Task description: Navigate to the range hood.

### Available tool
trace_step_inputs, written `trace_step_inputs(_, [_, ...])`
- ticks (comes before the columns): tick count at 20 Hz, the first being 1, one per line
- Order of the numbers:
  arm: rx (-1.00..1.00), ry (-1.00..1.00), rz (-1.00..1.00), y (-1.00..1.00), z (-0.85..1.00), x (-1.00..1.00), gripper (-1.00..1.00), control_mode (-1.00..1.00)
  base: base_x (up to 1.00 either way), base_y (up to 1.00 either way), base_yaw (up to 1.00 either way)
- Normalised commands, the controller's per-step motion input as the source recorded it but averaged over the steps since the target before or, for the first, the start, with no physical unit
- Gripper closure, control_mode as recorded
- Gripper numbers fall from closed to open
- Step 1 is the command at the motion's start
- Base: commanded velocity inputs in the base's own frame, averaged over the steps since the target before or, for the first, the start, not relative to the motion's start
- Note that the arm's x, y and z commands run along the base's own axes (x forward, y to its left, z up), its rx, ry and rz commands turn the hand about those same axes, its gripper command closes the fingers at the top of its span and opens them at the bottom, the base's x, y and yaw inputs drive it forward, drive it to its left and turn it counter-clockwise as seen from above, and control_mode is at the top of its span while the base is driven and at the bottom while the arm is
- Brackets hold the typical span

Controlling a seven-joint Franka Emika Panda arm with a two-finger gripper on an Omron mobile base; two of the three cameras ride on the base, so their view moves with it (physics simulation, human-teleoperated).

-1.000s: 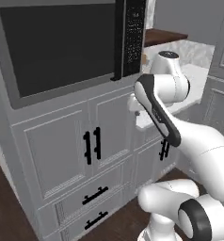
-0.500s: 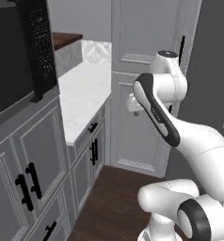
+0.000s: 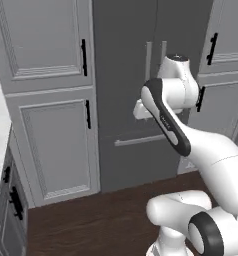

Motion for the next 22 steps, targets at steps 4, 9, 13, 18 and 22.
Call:
trace_step_inputs(4, [0.00,0.00,0.00,0.00,0.00,0.00,-1.00,1.00,0.00,0.00,-0.95])
trace_step_inputs(9, [0.00,0.00,0.00,0.00,0.00,0.00,-1.00,1.00,0.00,0.00,-0.95])
trace_step_inputs(13, [0.00,0.00,0.00,0.00,0.00,0.00,-1.00,1.00,0.00,0.00,-0.96])
trace_step_inputs(18, [0.00,0.00,0.00,0.00,0.00,0.00,-1.00,1.00,0.00,0.00,-0.95])
trace_step_inputs(22, [0.00,0.00,0.00,0.00,0.00,0.00,-1.00,1.00,0.00,0.00,-0.95])
